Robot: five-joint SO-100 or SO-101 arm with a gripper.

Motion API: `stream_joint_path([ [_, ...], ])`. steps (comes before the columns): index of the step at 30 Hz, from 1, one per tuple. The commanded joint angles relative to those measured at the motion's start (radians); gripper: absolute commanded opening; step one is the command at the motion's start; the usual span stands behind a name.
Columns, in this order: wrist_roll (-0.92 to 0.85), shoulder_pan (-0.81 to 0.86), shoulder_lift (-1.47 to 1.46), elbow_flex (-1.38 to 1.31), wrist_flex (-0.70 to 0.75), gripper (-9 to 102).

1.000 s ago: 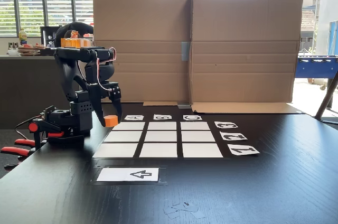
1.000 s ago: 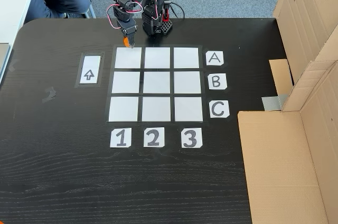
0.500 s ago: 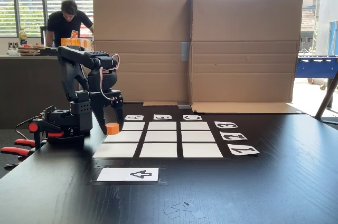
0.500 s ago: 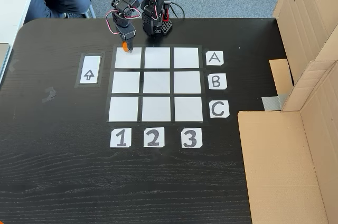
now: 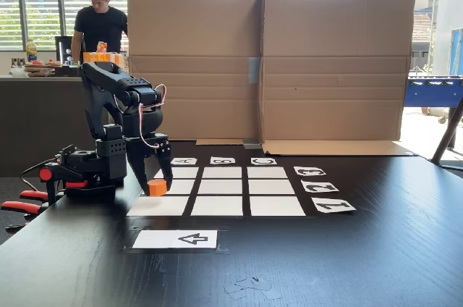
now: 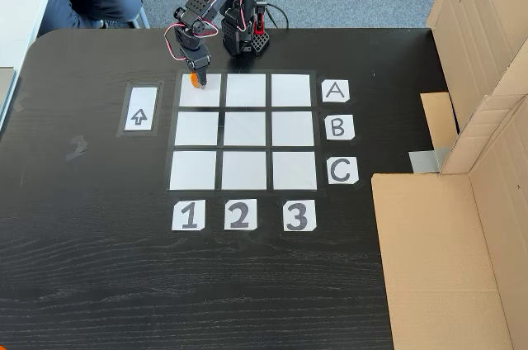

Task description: Pick up the round, orange token and place it in the grid on square A1.

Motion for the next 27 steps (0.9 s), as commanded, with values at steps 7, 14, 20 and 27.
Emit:
stream_joint_path([
  [7,-0.005,0.023,-0.041,0.009,-0.043,10],
  [14,-0.009,0.023,-0.084,0.014,-0.061,10],
  [20,-0.009,0.023,-0.094,0.015,-0.074,11],
  [27,-0.011,0.026,-0.095,0.015,-0.078,13],
])
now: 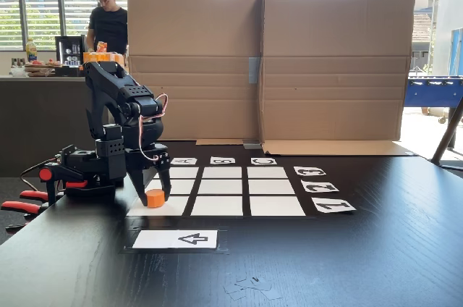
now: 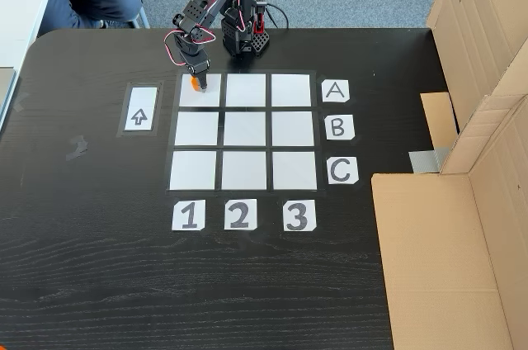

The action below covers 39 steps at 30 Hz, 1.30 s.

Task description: Pick up the round, orange token and place it in the grid on square A1.

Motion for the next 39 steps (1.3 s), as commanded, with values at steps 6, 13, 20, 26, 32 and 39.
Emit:
stream_joint_path([
  [6,-0.005,0.015,-0.003,0.000,-0.012,13],
  [13,-0.005,0.020,-0.003,0.000,-0.014,19],
  [20,-0.023,0.028,-0.003,0.003,-0.006,28],
  [26,-0.025,0.040,0.000,-0.009,-0.011,30],
  [32,-0.025,0.069,0.006,-0.060,-0.015,32],
  [39,-0.023,0.114,0.017,-0.204,0.002,34],
])
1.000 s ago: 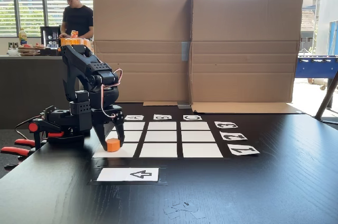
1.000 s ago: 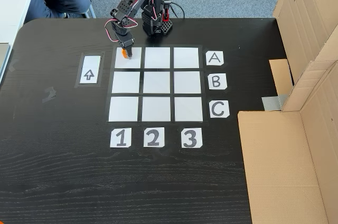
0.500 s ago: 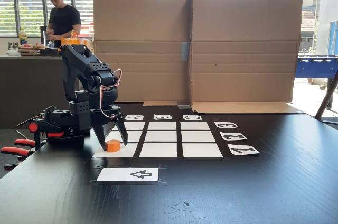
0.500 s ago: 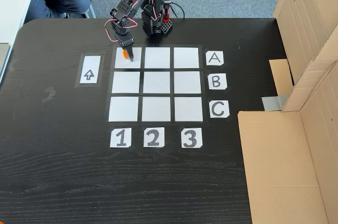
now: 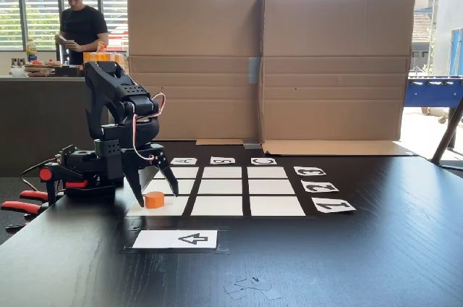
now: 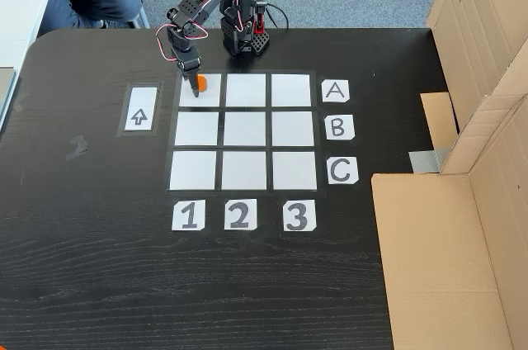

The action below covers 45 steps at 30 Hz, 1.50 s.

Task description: Pick up the round, orange token and place it in the grid on square A1.

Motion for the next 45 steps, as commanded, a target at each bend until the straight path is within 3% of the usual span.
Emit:
stream_joint_path([
  [1,-0.002,0.029,0.023,-0.101,0.009,35],
  [21,0.003,0.238,0.337,-0.356,0.035,35],
  [39,-0.003,0.512,0.888,-0.253,0.202,34],
  [45,-0.003,0.571,1.065,-0.103,0.218,27],
])
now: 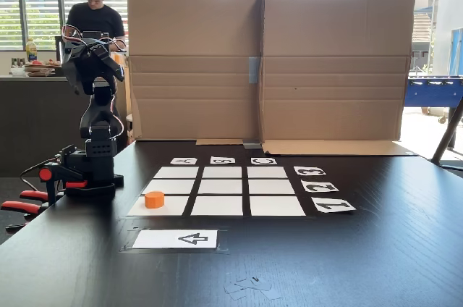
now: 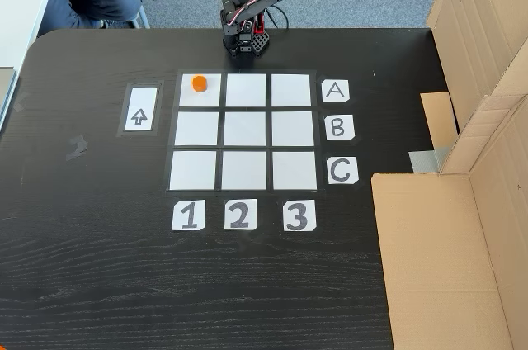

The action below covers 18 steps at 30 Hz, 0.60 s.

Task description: Pick up the round, orange token and place it in the grid on square A1.

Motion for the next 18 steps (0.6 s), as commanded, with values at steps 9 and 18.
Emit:
stream_joint_path([
  [9,-0.008,0.150,0.273,0.279,0.026,23],
  [18,-0.008,0.233,0.334,0.451,0.035,13],
])
